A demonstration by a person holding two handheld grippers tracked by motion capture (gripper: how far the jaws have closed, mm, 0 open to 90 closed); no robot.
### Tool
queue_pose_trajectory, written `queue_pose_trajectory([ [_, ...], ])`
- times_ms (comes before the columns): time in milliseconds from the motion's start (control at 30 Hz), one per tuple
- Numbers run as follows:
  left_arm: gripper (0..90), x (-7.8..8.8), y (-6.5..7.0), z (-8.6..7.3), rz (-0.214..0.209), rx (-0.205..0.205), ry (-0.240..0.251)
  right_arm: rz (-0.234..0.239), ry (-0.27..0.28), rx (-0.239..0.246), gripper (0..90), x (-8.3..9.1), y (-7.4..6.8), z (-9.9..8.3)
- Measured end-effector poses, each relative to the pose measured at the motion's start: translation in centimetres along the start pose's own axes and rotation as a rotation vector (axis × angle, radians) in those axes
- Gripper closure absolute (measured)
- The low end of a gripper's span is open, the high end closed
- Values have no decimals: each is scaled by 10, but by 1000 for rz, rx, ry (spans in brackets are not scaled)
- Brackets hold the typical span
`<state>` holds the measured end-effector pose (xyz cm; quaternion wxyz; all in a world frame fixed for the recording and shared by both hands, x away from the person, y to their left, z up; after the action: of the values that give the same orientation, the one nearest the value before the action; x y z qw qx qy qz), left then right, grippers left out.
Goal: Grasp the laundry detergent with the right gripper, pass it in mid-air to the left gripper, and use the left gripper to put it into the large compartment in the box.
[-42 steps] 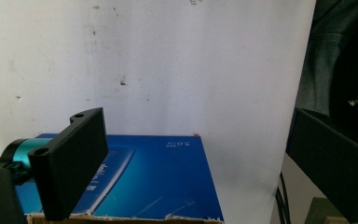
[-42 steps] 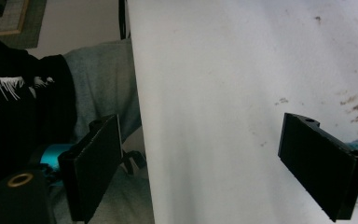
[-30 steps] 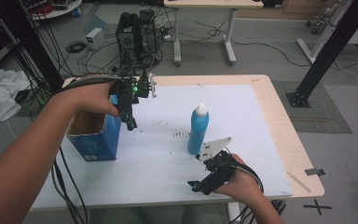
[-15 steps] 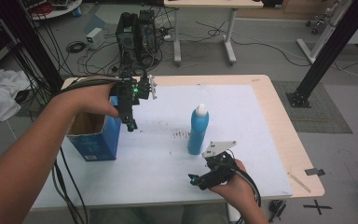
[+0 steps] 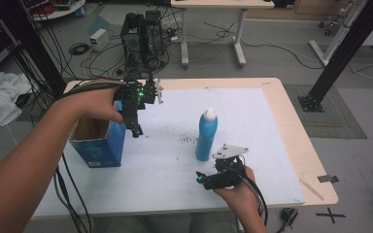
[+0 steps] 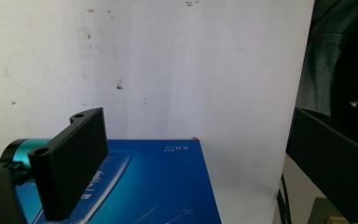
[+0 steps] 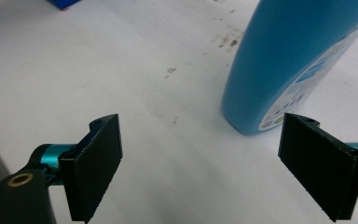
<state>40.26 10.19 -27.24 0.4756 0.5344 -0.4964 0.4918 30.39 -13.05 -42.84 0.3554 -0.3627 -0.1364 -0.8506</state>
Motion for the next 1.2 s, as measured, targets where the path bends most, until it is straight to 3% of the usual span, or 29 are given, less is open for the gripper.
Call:
queue_pose_trajectory([
  [100, 53, 0, 1, 1, 2, -2, -3, -31, -3, -26, 126, -3, 1, 1],
  [467, 53, -2, 3, 2, -12, -5, 0, -116, 65, -117, 125, -16, 1, 1],
  [600, 53, -3, 2, 1, -2, -11, -1, -126, 79, -134, 126, -22, 1, 1],
  [700, 53, -3, 2, 1, -7, -8, -8, -126, 86, -173, 126, -25, 3, 0],
  [867, 53, -4, 1, 2, -12, -7, -6, -135, 102, -196, 125, -30, 6, 1],
  [933, 53, -5, 2, 2, -8, -14, -6, -153, 111, -174, 126, -32, 8, 2],
  [967, 53, -5, 2, 2, -8, -15, -5, -149, 107, -190, 126, -32, 7, 3],
  [1133, 53, -5, 3, 2, -9, -19, -3, -163, 136, -184, 125, -36, 9, 7],
  [1200, 53, -4, 3, 2, -11, -15, -8, -175, 141, -205, 125, -38, 8, 8],
])
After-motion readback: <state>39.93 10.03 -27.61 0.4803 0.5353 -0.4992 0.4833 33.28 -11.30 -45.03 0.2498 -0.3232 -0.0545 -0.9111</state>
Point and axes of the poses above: each handheld gripper's, and its own axes: x roughly backward along the jaws, z roughly out of its top, y roughly to its right, the point moved 5 cm from there along -x, roughly forward along the jaws, and after that the axes turned 5 degrees about -y, right-handed, at the moved point
